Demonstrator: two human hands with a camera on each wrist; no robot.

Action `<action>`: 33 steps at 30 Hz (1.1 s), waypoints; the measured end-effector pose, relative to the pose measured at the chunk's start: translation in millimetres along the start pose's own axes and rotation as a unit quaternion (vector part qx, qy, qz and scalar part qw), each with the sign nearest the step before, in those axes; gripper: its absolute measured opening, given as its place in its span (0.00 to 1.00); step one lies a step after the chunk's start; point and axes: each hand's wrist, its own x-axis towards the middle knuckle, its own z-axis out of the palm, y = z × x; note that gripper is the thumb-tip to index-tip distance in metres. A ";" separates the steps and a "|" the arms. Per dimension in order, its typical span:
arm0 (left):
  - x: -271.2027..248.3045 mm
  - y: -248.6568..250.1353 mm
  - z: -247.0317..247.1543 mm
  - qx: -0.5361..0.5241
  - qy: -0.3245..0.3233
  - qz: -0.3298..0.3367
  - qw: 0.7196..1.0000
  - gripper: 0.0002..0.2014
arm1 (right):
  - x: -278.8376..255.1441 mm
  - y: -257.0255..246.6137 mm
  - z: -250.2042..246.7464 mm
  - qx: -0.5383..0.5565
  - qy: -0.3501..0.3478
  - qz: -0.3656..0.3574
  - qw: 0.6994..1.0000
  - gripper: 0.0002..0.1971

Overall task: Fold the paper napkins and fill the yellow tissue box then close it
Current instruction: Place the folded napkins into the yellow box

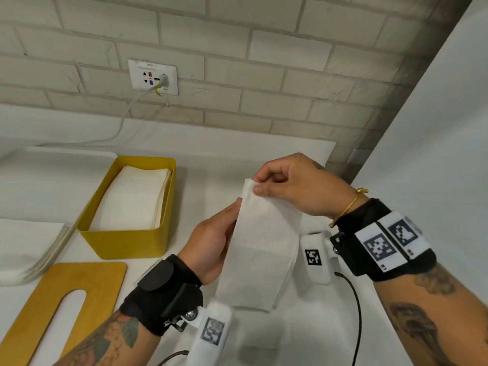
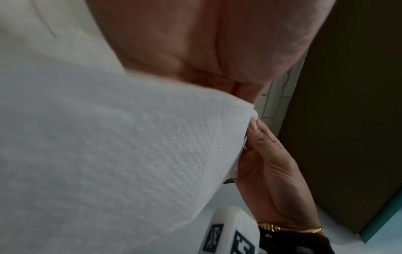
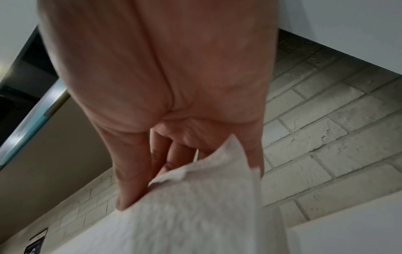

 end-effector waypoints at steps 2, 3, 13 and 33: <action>1.2 -1.0 -1.5 -0.013 0.003 -0.009 1.000 0.26 | 2.7 -0.1 1.2 -0.013 0.003 0.004 1.000 0.04; 1.8 -1.6 -1.9 -0.017 0.004 -0.009 1.000 0.27 | 4.2 0.6 1.7 -0.016 0.007 0.005 1.000 0.04; 7.3 -5.8 -7.0 0.014 0.042 0.032 0.999 0.19 | 6.9 22.7 25.7 0.023 0.149 0.011 0.989 0.17; 12.9 -17.6 -32.8 -0.050 0.155 0.039 0.986 0.12 | -47.4 94.7 123.9 0.319 -0.130 0.162 0.925 0.09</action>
